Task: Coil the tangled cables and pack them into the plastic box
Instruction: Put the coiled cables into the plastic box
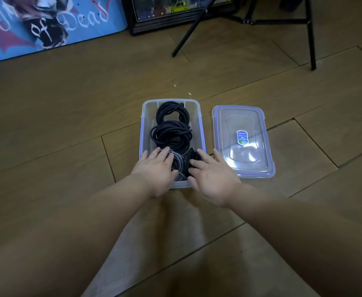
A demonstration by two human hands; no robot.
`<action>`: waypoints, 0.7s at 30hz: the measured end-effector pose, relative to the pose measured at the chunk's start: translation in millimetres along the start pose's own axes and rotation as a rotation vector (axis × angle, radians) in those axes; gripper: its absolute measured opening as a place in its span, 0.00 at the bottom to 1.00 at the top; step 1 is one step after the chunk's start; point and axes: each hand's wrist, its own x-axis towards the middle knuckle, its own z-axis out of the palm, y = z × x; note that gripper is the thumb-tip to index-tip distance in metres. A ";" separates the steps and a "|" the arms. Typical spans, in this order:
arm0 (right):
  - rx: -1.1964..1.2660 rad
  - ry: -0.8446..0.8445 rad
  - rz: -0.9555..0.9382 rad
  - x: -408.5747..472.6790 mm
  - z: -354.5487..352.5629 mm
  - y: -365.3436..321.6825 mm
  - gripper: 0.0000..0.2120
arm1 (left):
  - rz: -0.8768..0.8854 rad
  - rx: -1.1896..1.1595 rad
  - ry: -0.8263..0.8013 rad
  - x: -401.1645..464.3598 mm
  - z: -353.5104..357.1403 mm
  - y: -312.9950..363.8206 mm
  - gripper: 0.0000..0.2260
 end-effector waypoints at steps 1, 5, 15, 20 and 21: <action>0.036 0.034 -0.001 -0.6 -4.9 0.1 0.22 | 0.004 -0.044 0.007 0.3 -0.6 1.0 0.27; 0.543 0.255 0.134 24.7 -30.8 -0.9 0.22 | 0.055 -0.169 0.323 4.3 -9.3 -12.9 0.26; 0.992 0.078 0.430 85.3 -35.9 -6.6 0.28 | 0.006 -0.208 0.273 26.2 -3.7 -36.3 0.33; 1.199 0.174 0.500 89.5 -38.5 -8.3 0.30 | 0.029 -0.249 0.366 29.7 1.9 -39.3 0.33; 1.231 0.215 0.521 93.5 -40.7 -9.1 0.31 | 0.022 -0.235 0.383 31.5 -0.5 -39.6 0.32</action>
